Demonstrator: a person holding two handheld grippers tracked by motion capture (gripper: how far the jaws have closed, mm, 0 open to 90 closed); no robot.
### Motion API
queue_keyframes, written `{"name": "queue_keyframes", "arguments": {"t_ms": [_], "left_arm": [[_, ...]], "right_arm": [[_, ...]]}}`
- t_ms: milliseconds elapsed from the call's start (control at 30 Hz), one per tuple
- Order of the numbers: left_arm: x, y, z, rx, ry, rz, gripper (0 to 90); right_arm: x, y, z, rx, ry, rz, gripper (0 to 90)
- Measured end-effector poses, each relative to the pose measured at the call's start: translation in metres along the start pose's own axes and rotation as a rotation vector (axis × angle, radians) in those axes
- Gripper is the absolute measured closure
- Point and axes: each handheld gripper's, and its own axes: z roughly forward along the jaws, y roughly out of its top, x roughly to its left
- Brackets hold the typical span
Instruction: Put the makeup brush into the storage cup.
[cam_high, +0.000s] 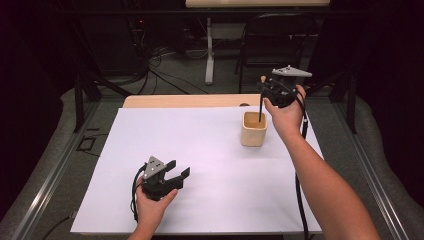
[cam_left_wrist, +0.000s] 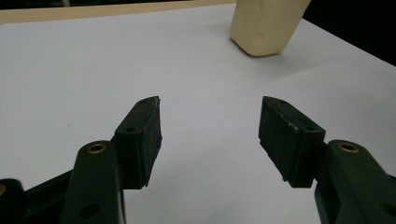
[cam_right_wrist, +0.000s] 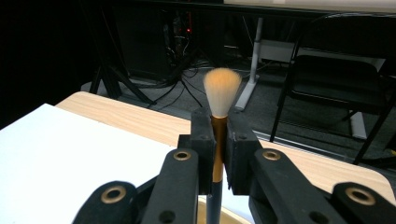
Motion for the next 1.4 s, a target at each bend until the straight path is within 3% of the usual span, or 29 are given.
{"name": "queue_keyframes", "arguments": {"t_ms": [467, 1400], "left_arm": [[0.000, 0.000, 0.000, 0.000, 0.000, 0.001, 39.7], [0.000, 0.000, 0.001, -0.001, -0.002, 0.002, 39.7]], "right_arm": [[-0.007, -0.001, 0.015, 0.012, -0.063, 0.023, 83.9], [-0.002, -0.034, 0.025, 0.044, -0.075, -0.004, 83.9]]}}
